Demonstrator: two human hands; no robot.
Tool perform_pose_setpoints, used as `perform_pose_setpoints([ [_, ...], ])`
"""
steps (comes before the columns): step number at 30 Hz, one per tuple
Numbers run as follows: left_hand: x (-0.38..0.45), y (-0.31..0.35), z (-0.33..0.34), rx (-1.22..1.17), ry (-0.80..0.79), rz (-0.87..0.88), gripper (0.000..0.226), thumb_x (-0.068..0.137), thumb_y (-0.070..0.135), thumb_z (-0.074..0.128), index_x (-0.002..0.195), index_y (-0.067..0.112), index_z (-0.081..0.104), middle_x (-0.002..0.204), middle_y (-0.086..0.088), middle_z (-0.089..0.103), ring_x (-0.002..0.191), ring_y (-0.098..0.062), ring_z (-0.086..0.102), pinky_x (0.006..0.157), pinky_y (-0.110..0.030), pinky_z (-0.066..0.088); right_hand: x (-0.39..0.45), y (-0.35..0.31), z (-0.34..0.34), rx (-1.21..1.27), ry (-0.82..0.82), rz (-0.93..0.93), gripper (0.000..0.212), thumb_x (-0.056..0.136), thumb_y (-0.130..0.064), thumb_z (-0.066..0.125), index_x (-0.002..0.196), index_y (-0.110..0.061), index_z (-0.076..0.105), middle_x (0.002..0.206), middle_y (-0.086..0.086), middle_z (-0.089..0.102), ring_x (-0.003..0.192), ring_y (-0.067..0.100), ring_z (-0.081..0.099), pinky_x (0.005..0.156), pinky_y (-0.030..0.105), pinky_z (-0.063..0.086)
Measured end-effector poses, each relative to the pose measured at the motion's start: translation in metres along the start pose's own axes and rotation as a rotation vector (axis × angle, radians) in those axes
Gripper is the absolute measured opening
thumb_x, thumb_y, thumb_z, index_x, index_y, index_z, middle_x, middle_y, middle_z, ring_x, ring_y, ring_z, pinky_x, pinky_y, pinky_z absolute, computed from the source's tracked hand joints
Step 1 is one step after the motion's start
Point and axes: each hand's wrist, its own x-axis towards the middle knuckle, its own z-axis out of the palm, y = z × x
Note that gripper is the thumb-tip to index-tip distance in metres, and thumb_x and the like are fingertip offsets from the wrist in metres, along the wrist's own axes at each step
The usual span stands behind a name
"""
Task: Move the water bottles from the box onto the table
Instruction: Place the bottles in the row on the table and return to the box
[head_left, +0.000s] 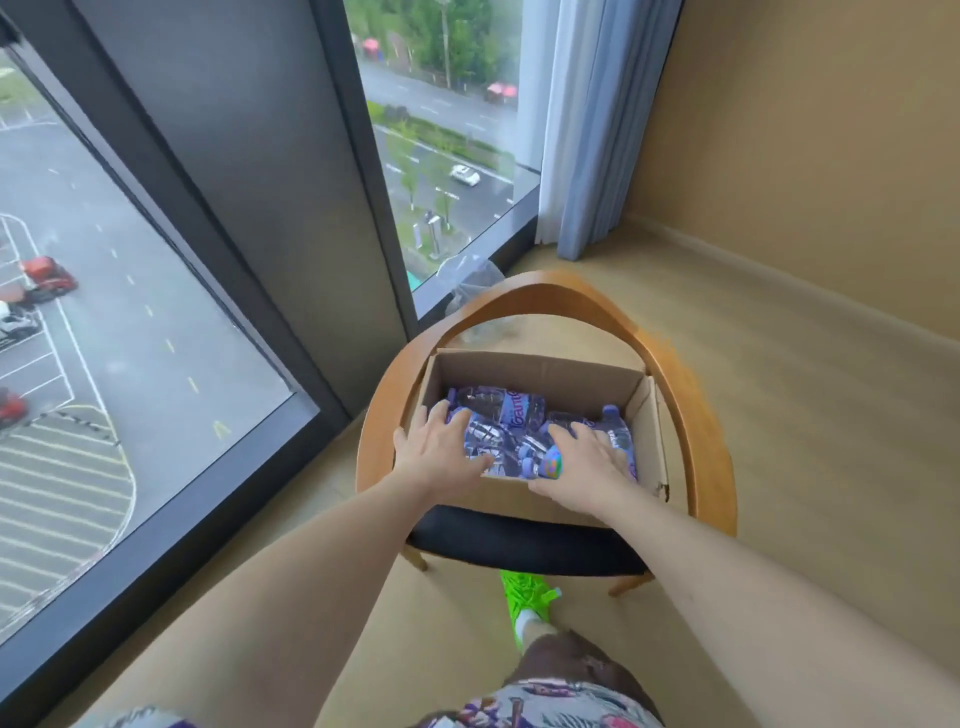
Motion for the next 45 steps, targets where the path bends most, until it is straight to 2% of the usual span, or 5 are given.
perform_pose_setpoints([
  [14,0.124,0.003,0.030,0.069,-0.438,0.105,0.101,0.073,0.073,0.071,0.156,0.036,0.027,0.166,0.000,0.018,0.153,-0.025,0.013,0.119,-0.057,0.023,0.144,0.036,0.047,0.060,-0.399,0.082,0.097,0.078,-0.055,0.074,0.156,-0.030,0.021,0.150,0.008,0.037,0.135,0.035,0.036,0.105,0.048,0.039],
  [18,0.133,-0.004,0.048,0.161,-0.487,0.207,0.100,0.068,0.071,0.075,0.153,0.037,0.034,0.157,-0.002,0.027,0.143,-0.028,0.026,0.114,-0.052,0.032,0.160,0.034,0.072,0.077,-0.454,0.143,0.099,0.081,-0.040,0.075,0.158,-0.030,0.014,0.150,0.013,0.034,0.137,0.037,0.034,0.105,0.049,0.040],
  [27,0.141,-0.003,0.070,0.156,-0.595,0.340,0.082,0.066,0.051,0.076,0.138,0.027,0.047,0.128,-0.002,0.042,0.116,-0.029,0.044,0.092,-0.045,0.049,0.174,0.026,0.115,-0.066,-0.217,0.161,0.079,0.077,-0.024,0.078,0.142,-0.019,0.033,0.130,0.016,0.039,0.118,0.038,0.042,0.090,0.049,0.043],
  [38,0.143,-0.001,0.065,0.115,-0.572,0.373,0.075,0.064,0.045,0.083,0.128,0.019,0.054,0.123,-0.004,0.045,0.109,-0.029,0.046,0.093,-0.041,0.046,0.186,0.034,0.111,-0.046,-0.255,0.242,0.086,0.066,-0.047,0.085,0.135,-0.017,0.043,0.133,0.017,0.042,0.121,0.038,0.044,0.094,0.048,0.043],
  [45,0.136,-0.003,0.060,0.024,-0.493,0.358,0.070,0.062,0.041,0.085,0.123,0.022,0.056,0.117,-0.004,0.059,0.103,-0.028,0.059,0.085,-0.037,0.049,0.170,0.028,0.096,-0.034,-0.207,0.288,0.071,0.076,-0.035,0.081,0.133,-0.014,0.044,0.127,0.018,0.042,0.094,0.034,0.061,0.067,0.037,0.040],
])
